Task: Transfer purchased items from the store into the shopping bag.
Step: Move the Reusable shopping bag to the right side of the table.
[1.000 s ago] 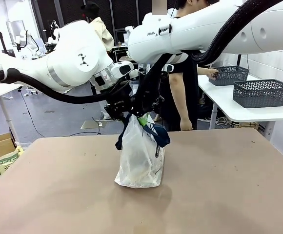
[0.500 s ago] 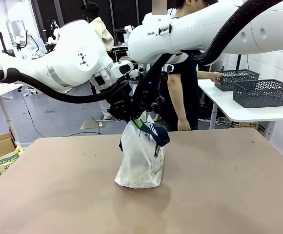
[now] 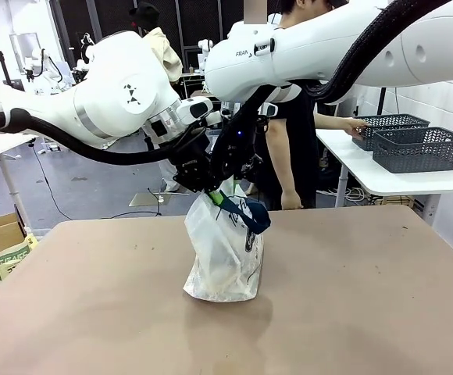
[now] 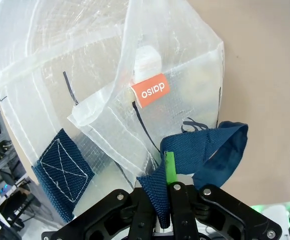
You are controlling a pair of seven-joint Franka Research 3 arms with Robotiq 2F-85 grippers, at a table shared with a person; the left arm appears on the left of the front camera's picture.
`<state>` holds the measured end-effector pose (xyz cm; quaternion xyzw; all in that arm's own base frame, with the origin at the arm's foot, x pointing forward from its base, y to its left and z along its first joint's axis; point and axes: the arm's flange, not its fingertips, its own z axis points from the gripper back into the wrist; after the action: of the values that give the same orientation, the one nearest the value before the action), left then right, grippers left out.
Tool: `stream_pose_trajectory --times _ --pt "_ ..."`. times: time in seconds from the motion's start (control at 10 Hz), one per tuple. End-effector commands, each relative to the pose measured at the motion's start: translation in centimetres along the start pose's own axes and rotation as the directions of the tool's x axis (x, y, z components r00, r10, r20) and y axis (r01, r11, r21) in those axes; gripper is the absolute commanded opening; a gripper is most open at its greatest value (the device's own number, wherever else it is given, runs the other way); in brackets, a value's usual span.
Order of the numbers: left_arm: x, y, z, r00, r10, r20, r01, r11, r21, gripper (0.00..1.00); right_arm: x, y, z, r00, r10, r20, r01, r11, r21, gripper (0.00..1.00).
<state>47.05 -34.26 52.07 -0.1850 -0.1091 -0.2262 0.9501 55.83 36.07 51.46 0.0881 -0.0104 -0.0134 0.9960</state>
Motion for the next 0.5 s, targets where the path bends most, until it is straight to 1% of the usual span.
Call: stream_pose_trajectory --times 0.0,0.1,0.2,0.3,0.4 --pt "-0.09 -0.14 0.53 0.999 0.038 0.013 -0.038 0.999 0.0 0.0 0.33 0.01 -0.09 0.999 0.022 -0.041 -0.02 0.999 0.032 0.0" --pt "-0.1 -0.18 0.59 0.999 0.03 0.024 -0.03 0.999 0.012 0.0 0.12 -0.01 -0.07 0.997 0.073 -0.024 -0.072 0.997 0.04 0.0" --pt "0.0 0.02 0.01 1.0 0.009 0.0 -0.009 1.0 0.0 0.0 0.08 -0.28 -0.04 0.992 0.128 -0.013 -0.127 0.991 0.03 0.0" --pt "0.0 0.02 0.01 1.0 0.009 0.0 -0.009 1.0 0.0 0.0 -0.01 0.02 0.0 1.0 0.024 -0.001 -0.024 1.0 0.001 0.0" --pt "0.0 0.02 0.01 1.0 0.009 0.0 -0.009 1.0 0.0 0.0 -0.01 0.02 0.0 1.0 0.024 -0.001 -0.024 1.0 0.001 0.0"
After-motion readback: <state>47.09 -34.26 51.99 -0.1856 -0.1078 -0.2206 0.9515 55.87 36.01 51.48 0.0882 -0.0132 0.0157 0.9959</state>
